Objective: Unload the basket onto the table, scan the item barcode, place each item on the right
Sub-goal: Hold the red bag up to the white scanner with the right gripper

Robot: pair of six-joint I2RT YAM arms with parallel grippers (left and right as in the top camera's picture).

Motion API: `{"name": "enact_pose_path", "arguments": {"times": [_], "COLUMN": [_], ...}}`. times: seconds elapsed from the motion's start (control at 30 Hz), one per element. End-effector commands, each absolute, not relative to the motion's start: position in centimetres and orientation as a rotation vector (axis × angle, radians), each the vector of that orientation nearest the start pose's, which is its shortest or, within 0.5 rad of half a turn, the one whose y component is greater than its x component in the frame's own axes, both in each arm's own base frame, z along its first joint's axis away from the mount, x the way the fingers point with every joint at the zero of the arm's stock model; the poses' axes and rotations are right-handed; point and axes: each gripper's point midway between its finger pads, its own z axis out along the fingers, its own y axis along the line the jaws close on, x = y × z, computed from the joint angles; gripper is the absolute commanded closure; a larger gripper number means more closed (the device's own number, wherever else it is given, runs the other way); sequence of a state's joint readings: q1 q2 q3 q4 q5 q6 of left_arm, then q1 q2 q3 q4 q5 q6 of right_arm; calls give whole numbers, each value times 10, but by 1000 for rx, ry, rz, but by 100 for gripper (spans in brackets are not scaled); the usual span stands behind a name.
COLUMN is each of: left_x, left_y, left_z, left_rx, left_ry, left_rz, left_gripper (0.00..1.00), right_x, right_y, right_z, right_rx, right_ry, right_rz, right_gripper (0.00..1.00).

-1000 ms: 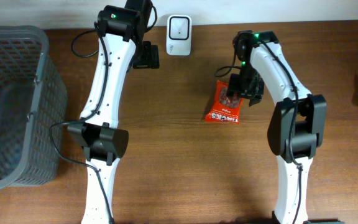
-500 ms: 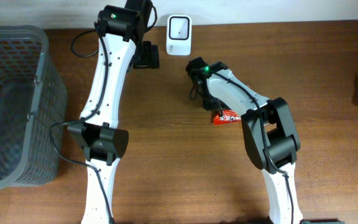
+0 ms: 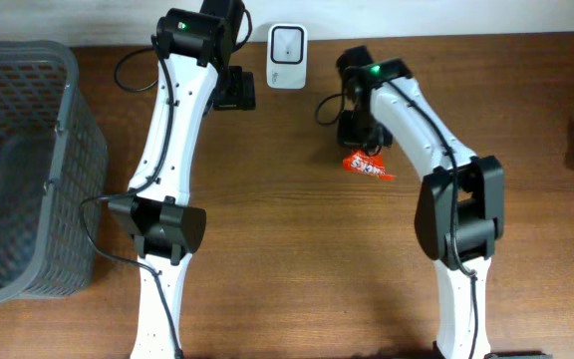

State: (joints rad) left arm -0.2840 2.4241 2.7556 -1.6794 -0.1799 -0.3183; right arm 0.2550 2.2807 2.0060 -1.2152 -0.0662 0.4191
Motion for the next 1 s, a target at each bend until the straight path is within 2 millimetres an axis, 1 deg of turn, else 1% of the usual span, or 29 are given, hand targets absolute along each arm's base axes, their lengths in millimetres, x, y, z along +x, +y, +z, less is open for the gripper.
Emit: {"name": "enact_pose_path", "arguments": {"times": [0.0,0.03,0.07,0.13,0.17,0.23,0.33,0.37,0.47,0.57,0.67,0.73,0.77,0.8,0.83,0.87,0.97], "left_x": [475,475,475,475,475,475,475,475,474,474,475,474,474,474,474,474,474], "left_y": [-107,-107,-107,-107,-108,-108,-108,-108,-109,-108,-108,-109,-109,-109,-109,-109,-109], "left_z": [189,189,189,189,189,189,189,189,189,189,189,189,189,189,189,189,189], "left_rx": [-92,-92,-92,-91,-89,-89,-90,-90,-88,-88,-91,-85,-86,-85,-86,-85,-86], "left_ry": [2862,2862,2862,2862,2862,2862,2862,2862,2862,2862,2862,2862,2862,2862,2862,2862,2862], "left_rz": [146,146,146,145,145,145,145,145,145,145,145,145,145,145,145,145,145], "left_gripper": [1,1,1,1,1,1,1,1,1,1,1,1,1,1,1,1,1], "right_x": [445,446,447,448,446,444,440,437,435,434,434,436,443,447,455,466,475], "right_y": [177,181,182,179,182,188,199,205,209,209,210,210,210,210,210,211,212], "right_z": [103,125,142,165,177,192,196,205,221,232,232,231,230,231,233,240,248], "right_rx": [21,-47,-83,-62,-57,-67,-127,-173,-180,-217,-297,-489,-614,-678,-755,-867,-946], "right_ry": [2991,2876,2776,2638,2575,2495,2470,2407,2313,2231,2184,2066,1982,1927,1855,1731,1634], "right_rz": [998,1267,1446,1683,1790,1913,1941,2002,2118,2172,2136,2022,1928,1880,1818,1730,1658], "right_gripper": [96,96,96,96,96,96,96,96,96,96,96,96,96,96,96,96,96]}}
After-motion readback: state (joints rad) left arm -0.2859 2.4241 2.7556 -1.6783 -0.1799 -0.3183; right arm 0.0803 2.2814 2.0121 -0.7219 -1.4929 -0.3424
